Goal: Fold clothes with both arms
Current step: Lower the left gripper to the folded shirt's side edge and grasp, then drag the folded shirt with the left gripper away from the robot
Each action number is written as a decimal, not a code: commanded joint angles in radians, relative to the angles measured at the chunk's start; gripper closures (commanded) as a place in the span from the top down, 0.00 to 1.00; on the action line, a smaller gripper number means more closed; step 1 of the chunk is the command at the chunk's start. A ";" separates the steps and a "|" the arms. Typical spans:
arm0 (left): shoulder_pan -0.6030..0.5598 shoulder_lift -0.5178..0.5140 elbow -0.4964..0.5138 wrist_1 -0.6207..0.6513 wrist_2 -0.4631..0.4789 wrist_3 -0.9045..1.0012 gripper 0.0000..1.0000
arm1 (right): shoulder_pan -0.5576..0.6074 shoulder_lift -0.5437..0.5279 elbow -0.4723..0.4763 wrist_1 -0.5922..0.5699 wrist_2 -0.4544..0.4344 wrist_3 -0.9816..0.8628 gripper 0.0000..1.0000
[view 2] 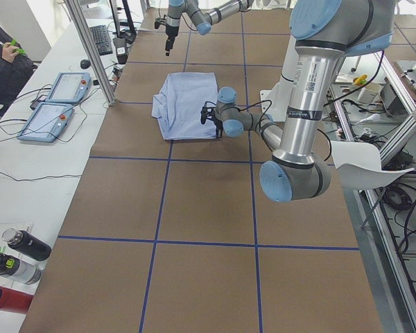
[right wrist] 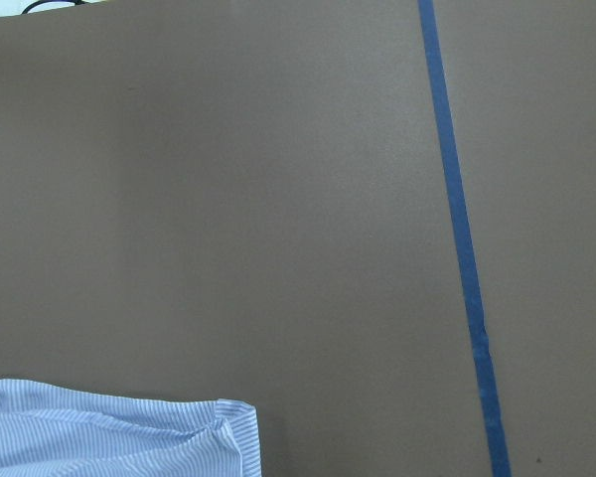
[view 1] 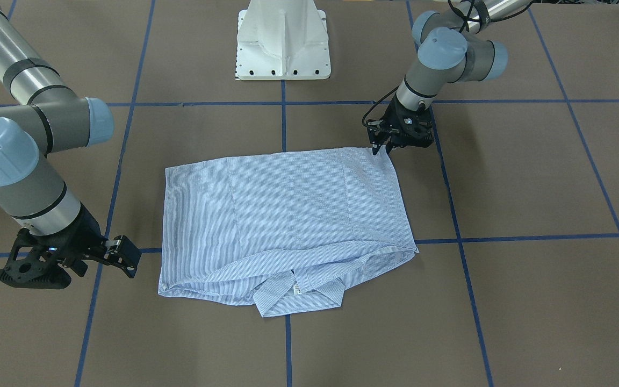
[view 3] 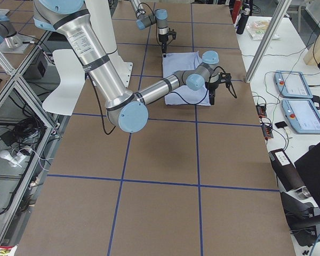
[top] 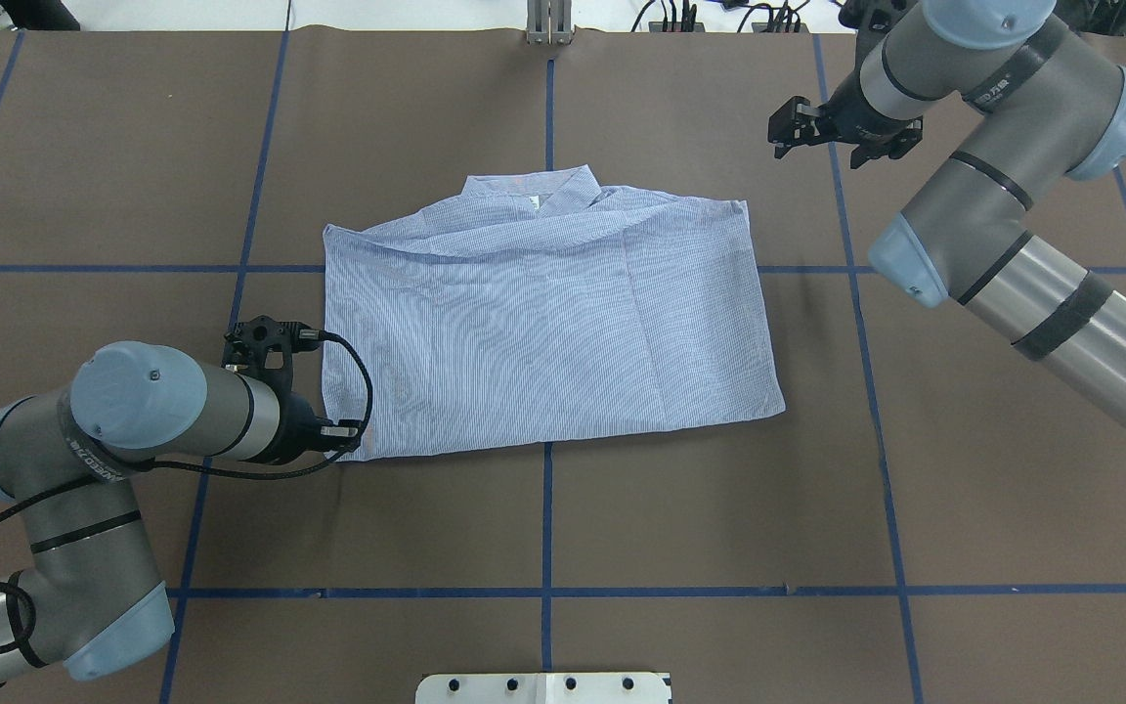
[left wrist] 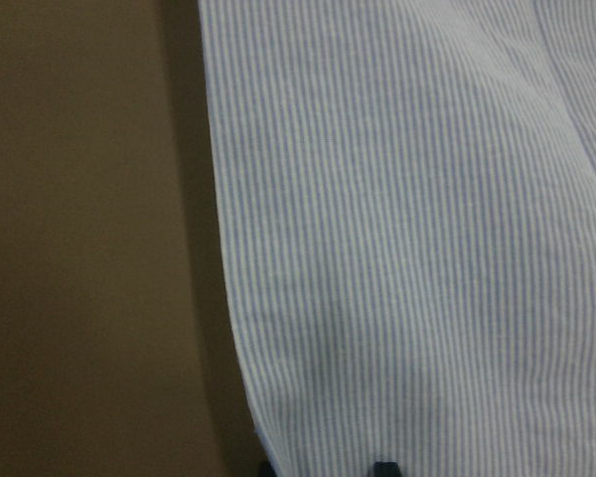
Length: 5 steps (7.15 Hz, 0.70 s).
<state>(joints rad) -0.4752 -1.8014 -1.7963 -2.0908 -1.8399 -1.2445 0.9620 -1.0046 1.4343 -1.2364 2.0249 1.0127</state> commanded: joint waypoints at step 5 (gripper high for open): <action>-0.152 0.022 0.026 0.032 0.004 0.181 0.00 | -0.003 0.001 0.000 0.003 -0.002 0.003 1.00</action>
<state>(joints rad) -0.5573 -1.7786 -1.7847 -2.0724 -1.8371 -1.1419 0.9596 -1.0033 1.4343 -1.2339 2.0245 1.0150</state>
